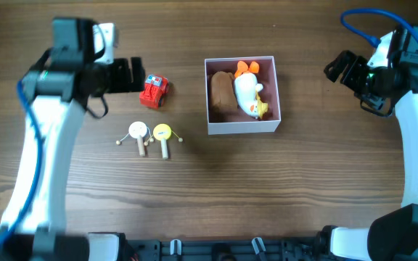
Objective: Pack container
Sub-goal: 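Grasp the red toy truck with the left gripper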
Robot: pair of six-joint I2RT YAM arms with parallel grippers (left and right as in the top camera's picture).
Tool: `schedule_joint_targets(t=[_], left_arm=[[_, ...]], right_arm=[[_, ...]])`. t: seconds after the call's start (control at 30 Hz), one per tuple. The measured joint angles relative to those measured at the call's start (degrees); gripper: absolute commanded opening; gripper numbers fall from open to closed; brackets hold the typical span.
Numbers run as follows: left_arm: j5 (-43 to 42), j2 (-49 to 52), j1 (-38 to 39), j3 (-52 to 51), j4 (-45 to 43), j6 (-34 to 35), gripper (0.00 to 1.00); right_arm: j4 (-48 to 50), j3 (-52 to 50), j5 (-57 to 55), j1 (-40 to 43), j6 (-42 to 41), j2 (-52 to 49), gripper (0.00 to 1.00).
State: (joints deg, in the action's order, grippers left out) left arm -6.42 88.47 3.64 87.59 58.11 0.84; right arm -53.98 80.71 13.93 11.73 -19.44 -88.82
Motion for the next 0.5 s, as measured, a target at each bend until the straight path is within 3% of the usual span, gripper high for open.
schedule_joint_targets(t=[0.23,0.5], left_arm=[[2.73,18.03,2.29,1.31,-2.03,-7.32,0.99],[3.61,24.35,4.70,1.42,-5.29,-14.10,0.99]], right_arm=[[-0.02,0.00,-0.26,0.00,0.00,0.00,1.00],[0.02,0.00,-0.48,0.00,0.00,0.00,1.00]])
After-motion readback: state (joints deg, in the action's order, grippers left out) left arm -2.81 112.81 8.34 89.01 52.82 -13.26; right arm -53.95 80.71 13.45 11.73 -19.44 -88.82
